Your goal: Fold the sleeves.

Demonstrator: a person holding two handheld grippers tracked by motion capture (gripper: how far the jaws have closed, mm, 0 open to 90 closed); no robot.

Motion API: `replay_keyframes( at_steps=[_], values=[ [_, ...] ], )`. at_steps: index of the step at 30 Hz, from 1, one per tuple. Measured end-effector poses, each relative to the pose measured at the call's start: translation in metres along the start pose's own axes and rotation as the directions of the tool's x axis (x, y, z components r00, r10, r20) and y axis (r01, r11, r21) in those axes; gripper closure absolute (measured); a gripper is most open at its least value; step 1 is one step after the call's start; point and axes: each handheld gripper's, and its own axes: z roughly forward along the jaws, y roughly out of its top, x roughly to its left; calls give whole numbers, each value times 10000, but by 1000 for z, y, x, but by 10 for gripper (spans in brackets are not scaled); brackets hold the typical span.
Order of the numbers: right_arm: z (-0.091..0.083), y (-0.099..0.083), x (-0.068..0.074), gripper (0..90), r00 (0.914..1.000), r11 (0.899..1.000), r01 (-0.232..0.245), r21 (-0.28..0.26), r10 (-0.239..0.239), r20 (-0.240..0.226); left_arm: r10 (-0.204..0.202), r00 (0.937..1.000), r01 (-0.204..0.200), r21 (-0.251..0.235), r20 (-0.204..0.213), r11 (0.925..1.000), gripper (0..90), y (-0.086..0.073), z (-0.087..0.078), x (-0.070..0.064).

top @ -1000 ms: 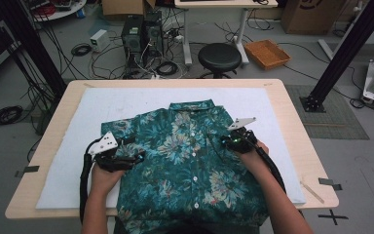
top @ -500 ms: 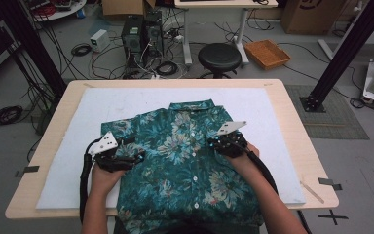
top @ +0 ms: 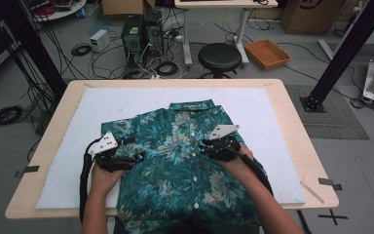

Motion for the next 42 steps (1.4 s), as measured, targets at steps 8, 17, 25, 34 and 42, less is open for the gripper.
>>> replay_keyframes(
  at_steps=[8,17,25,34,42],
  values=[
    [-25,-18,-27,680,9950,9975,-681,-178,692,725,-7,10000,7,0,-16,10000,252,0,0,0],
    [-53,-43,-53,668,9772,9886,-1467,-344,1503,1499,-13,10000,13,3,-22,10000,252,0,0,0],
    [-68,-73,-72,647,9542,9748,-2180,-466,2229,1995,9,10000,-9,23,-24,10000,252,0,0,0],
    [-87,-92,-90,550,9418,9618,-2609,-831,2725,1970,-16,10000,16,17,-34,10000,252,0,0,0],
    [-88,-116,-100,440,9312,9433,-3034,-1344,3234,1682,13,10000,-13,40,-41,10000,252,0,0,0]
  ],
)
